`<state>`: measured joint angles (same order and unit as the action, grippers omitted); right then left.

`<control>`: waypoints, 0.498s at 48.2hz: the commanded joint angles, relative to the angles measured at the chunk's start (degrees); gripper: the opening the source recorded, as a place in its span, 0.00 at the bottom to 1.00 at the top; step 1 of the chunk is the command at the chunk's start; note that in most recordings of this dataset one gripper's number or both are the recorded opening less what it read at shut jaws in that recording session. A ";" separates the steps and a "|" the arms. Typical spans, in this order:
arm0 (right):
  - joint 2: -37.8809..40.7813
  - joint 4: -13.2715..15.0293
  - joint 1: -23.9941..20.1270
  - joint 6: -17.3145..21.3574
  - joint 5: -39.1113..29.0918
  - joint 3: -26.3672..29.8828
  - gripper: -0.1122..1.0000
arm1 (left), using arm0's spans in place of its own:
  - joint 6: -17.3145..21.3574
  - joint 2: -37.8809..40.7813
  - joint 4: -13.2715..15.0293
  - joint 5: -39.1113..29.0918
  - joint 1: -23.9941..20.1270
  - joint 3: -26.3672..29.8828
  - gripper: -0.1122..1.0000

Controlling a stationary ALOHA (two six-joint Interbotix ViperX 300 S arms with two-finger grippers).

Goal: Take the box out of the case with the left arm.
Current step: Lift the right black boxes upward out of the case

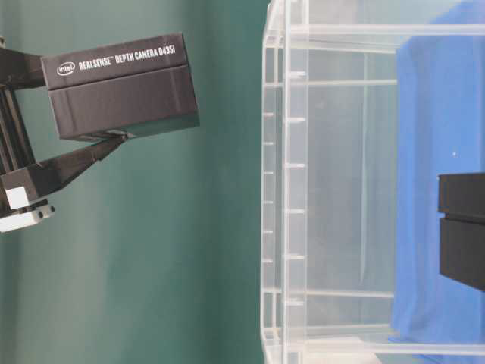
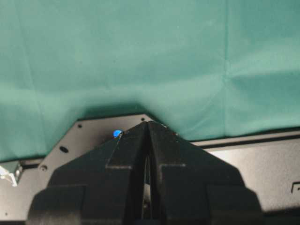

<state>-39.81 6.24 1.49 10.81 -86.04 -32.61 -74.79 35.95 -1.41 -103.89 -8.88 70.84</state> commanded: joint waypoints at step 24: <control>-0.09 -0.09 0.09 0.00 0.00 0.44 0.12 | -0.09 -1.49 -0.53 0.18 1.32 1.32 0.66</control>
<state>-39.81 6.24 1.49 10.81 -86.04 -32.61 -74.79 35.95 -1.76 -103.89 -8.26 70.84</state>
